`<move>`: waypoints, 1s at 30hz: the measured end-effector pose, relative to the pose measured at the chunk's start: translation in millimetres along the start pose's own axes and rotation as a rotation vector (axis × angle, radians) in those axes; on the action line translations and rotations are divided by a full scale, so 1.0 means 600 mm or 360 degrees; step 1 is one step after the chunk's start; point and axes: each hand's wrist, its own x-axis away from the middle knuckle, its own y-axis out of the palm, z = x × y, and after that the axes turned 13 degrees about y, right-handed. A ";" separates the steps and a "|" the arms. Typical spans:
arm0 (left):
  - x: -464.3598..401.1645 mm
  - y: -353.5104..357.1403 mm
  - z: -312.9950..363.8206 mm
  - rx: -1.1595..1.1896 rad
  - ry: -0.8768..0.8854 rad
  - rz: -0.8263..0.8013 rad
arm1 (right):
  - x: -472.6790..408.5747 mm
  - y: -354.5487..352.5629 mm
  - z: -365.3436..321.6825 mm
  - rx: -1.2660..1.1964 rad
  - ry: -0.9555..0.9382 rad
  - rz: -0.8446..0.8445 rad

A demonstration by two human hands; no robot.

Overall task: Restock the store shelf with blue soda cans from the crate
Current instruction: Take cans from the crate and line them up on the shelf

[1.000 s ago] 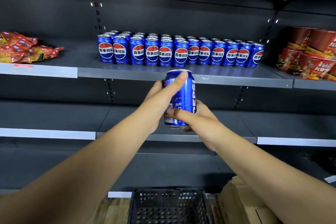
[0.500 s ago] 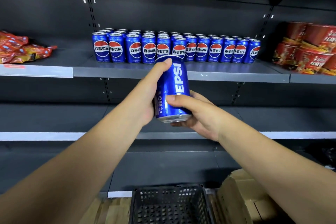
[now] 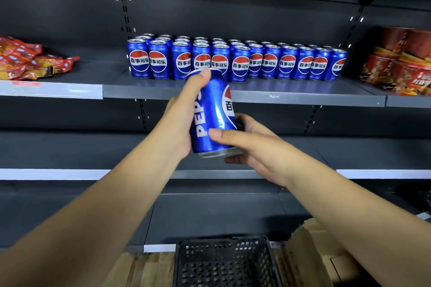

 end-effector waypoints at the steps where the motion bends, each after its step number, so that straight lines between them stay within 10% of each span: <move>1: -0.003 -0.005 0.002 0.0030 -0.0042 -0.0041 | -0.004 0.000 0.002 -0.0104 0.0039 -0.0087; 11: -0.009 -0.021 -0.002 -0.0040 0.0131 -0.0276 | -0.009 0.048 0.007 -0.0153 -0.0186 0.0365; 20: -0.054 -0.014 -0.026 0.0083 -0.0037 -0.0315 | -0.037 0.008 -0.018 0.0103 -0.0046 0.0236; 30: -0.172 0.046 -0.128 -0.0561 0.0014 -0.0181 | -0.157 -0.146 -0.002 0.0107 -0.0057 0.0539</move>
